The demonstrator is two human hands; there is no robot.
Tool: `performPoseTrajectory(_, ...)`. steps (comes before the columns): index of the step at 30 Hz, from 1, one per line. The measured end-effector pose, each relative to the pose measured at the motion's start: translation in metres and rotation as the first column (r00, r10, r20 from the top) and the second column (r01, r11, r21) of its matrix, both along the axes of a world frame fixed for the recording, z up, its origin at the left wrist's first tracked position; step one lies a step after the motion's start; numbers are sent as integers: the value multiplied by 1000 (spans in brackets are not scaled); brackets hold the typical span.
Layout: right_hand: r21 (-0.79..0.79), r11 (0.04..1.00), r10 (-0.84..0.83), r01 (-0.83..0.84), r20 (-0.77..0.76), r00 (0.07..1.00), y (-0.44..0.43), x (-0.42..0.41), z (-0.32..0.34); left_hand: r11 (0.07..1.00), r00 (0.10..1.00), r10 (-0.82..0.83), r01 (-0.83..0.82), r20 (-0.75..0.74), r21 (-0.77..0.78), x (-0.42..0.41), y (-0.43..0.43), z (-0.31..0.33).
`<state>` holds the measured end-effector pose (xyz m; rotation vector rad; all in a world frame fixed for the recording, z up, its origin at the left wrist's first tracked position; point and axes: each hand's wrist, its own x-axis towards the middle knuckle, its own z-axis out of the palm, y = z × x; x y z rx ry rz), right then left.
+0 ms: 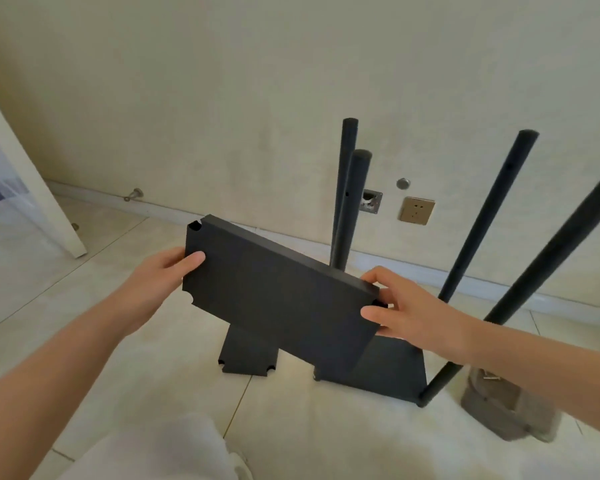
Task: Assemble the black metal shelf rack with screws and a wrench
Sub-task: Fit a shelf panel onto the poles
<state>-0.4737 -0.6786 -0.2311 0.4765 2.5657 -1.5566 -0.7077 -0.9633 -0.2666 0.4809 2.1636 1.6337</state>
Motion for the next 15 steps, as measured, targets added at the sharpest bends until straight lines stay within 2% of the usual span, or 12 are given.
performPoseTrajectory(3, -50, 988, -151, 148, -46, 988, 20, 31, 18, 995, 994, -94, 95, -64, 15, 20, 12, 19)
performPoseTrajectory(7, -55, 932, -361, 357, -189, 913, 51, 67, 40, 982, 984, -160, 167, -84, 84, 47, 42, 41)
performPoseTrajectory(10, -148, 874, -486, 463, -249, 838, 72, 89, 50, 976, 989, -134, 144, -70, 166, 61, 67, 55)
performPoseTrajectory(12, -256, 814, -577, 522, -241, 781, 81, 98, 51, 965, 992, -124, 129, -38, 227, 68, 84, 64)
performPoseTrajectory(15, -333, 758, -642, 561, -225, 733, 92, 106, 49, 945, 995, -95, 91, -2, 314, 79, 104, 77)
